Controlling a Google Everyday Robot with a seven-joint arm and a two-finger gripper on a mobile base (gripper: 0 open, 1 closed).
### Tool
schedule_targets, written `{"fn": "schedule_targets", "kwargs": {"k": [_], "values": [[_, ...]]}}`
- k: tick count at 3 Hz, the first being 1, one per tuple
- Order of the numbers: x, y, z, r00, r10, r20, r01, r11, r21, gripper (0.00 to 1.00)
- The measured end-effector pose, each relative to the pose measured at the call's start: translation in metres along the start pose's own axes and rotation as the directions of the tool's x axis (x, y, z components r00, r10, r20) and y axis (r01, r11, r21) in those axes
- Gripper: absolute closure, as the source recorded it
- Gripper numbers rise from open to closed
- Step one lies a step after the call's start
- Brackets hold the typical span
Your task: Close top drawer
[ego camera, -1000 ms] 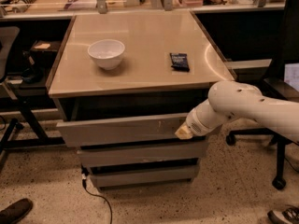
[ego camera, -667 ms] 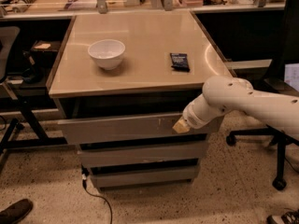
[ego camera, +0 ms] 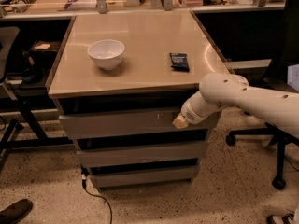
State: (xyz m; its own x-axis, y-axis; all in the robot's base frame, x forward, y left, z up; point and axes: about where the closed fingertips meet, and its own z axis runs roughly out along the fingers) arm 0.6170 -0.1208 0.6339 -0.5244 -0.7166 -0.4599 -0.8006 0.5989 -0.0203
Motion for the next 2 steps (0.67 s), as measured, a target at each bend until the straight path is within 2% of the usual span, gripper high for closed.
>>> {"fn": "schedule_targets", "kwargs": {"k": [1,2], "values": [[0.014,0.011,-0.014,1.0,0.019,-0.015,-0.019,0.9995,-0.025,1.0],[0.056,0.04,-0.061,0.992,0.084,-0.09,-0.089,0.9944,-0.057,1.0]]}}
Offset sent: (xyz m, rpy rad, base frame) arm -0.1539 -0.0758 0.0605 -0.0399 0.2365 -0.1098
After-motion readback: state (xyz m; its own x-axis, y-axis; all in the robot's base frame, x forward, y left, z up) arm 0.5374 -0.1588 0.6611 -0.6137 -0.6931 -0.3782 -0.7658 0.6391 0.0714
